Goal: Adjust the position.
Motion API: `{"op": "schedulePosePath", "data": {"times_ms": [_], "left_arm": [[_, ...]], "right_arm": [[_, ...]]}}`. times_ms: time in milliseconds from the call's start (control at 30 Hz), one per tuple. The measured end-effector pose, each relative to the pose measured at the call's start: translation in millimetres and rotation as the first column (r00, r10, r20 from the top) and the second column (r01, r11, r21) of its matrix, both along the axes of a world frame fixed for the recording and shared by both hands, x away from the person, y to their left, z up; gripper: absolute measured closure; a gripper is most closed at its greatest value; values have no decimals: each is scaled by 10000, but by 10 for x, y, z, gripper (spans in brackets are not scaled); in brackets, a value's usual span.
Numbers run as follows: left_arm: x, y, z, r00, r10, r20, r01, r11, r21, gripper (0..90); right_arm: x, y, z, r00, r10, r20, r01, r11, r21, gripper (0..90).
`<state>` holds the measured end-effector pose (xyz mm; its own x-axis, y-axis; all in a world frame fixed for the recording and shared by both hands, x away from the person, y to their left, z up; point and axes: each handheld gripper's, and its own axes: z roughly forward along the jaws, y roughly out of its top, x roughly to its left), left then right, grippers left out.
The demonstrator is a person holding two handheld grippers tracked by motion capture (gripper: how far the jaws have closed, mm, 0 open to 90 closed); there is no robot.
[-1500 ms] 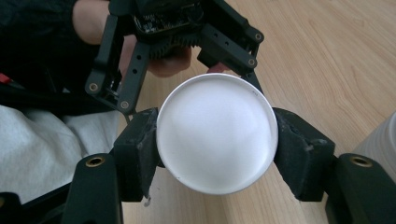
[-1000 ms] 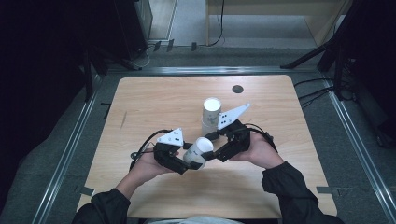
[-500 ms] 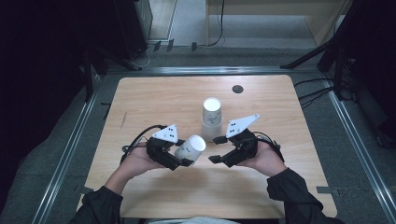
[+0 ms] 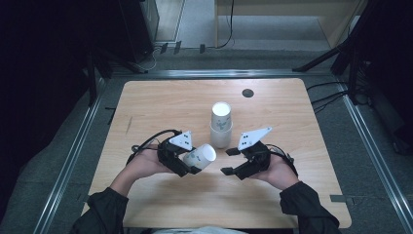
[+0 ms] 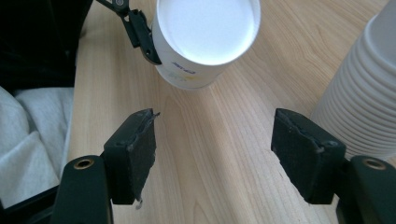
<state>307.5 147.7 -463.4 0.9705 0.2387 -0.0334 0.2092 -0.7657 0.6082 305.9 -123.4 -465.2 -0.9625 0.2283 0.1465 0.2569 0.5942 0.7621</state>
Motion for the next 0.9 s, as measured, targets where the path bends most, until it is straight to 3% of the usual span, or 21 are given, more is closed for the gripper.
{"op": "schedulePosePath", "data": {"times_ms": [500, 733, 900], "left_arm": [[-18, -133, -83, 9982, -547, -256, 572, 9918, 1138, 292], [-45, -192, -105, 9952, -816, -541, 877, 9887, 1213, 293], [-86, -264, -95, 9908, -1221, -591, 1293, 9818, 1390, 293]], "right_arm": [[41, 72, -98, 9997, 194, -155, -195, 9998, -18, 285], [26, 115, -116, 9985, 511, -219, -511, 9987, -9, 284], [3, 160, -144, 9966, 791, -249, -796, 9967, -177, 276]]}}
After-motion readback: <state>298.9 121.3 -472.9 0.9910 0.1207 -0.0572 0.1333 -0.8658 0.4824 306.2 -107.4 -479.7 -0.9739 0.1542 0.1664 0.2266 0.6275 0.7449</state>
